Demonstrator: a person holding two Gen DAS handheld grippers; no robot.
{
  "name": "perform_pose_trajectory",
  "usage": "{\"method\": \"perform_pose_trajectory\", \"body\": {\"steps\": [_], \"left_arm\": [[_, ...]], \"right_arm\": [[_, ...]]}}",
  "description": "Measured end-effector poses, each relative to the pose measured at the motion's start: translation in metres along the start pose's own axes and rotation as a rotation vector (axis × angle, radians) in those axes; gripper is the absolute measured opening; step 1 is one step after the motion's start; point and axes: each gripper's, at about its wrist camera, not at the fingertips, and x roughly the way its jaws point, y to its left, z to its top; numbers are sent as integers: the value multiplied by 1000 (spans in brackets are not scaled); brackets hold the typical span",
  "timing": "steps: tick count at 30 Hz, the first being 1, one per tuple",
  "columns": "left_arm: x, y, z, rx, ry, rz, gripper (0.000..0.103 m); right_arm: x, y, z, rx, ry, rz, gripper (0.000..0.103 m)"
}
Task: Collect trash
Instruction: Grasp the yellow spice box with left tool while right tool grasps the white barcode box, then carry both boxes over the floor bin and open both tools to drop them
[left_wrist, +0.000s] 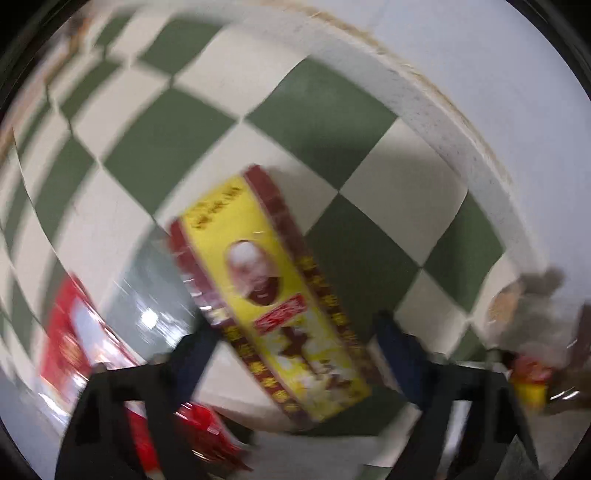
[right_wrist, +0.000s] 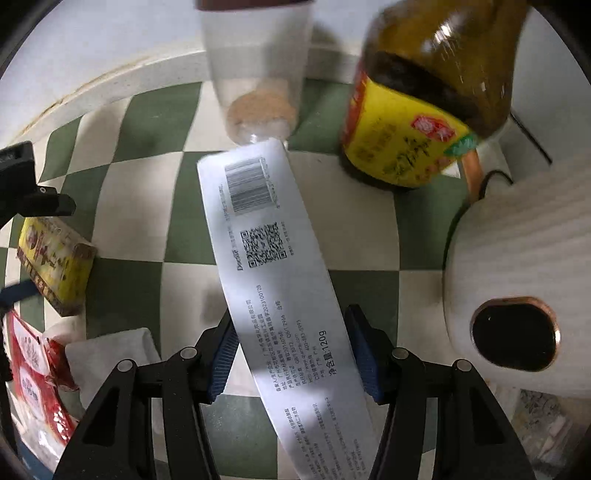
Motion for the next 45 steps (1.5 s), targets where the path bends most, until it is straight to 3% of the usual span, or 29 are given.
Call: {"method": "perform_pose_trajectory", "body": {"steps": [2,6,10,12,14,18,22,25,27,28,32,38,42,45], "left_arm": [[-9,-5,-9,126,-32,28,65],[-28,-6,-31,347,-79,116,65],[-35,7,-35,320,-47,77,66],[-43,6,-33,322,-60,81,64],[-51,7,-37,351,-80,82,63],[-104,2,-60,429,-201,102,62],[-178,5,-89,513,-349,91,62],[-180,0,-117,550,-443,63,62],[-192,19,-125,565,-484,36,62],[-206,31,-135,572,-506,19,62],[-227,80,-161,612,-548,-44,62],[-258,173,-243,704,-578,-126,62],[-251,236,-291,742,-499,-167,62],[-224,284,-327,771,-371,-172,62]], "right_arm": [[3,-5,-4,-12,11,5,59],[9,-20,-14,-23,50,44,65],[14,-22,-17,-12,0,49,64],[12,-20,-20,-19,-20,48,55],[4,-15,-30,-26,-33,30,53],[-12,-7,-41,-4,-80,43,48],[-38,-5,-51,35,-136,133,48],[-55,3,-69,54,-167,160,48],[-71,4,-92,86,-191,193,48],[-99,6,-89,95,-200,199,48],[-152,12,-138,126,-271,242,48],[-233,37,-265,167,-372,254,48],[-261,55,-373,223,-359,276,48],[-252,73,-454,251,-289,305,48]]}}
